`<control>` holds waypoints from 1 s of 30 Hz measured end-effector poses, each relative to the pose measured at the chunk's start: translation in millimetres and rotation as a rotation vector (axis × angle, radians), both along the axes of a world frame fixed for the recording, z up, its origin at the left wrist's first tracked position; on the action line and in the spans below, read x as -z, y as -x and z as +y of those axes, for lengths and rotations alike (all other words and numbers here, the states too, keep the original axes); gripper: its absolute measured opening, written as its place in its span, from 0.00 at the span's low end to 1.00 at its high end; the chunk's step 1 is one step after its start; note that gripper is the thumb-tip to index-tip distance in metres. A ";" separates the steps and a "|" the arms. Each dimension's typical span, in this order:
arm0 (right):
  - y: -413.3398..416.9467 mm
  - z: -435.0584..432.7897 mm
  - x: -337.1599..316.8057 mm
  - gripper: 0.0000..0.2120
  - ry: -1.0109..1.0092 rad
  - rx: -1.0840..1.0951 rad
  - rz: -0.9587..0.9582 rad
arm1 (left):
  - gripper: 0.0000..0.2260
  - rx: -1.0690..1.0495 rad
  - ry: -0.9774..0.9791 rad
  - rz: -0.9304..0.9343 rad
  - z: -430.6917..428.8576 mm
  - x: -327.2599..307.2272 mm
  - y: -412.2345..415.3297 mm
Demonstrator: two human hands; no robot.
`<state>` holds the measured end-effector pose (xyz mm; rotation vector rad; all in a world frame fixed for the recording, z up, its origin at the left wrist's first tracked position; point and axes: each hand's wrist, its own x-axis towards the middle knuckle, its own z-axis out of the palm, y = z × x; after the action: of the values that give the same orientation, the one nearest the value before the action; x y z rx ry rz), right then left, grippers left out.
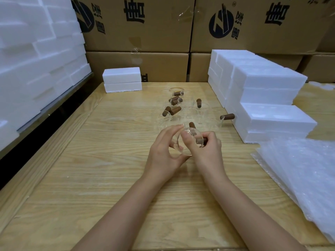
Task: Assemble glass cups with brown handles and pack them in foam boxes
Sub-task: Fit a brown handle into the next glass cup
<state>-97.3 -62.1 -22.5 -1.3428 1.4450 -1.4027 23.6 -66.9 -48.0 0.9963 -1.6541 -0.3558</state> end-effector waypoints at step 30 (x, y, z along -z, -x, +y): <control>14.5 9.9 -6.2 0.21 0.419 -0.153 0.360 | 0.31 0.247 -0.439 0.343 2.8 -9.9 -12.0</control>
<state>-111.8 -52.2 -16.4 -2.0121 1.2686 -1.4663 35.5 -64.1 -38.1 0.9793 -1.4102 -1.0318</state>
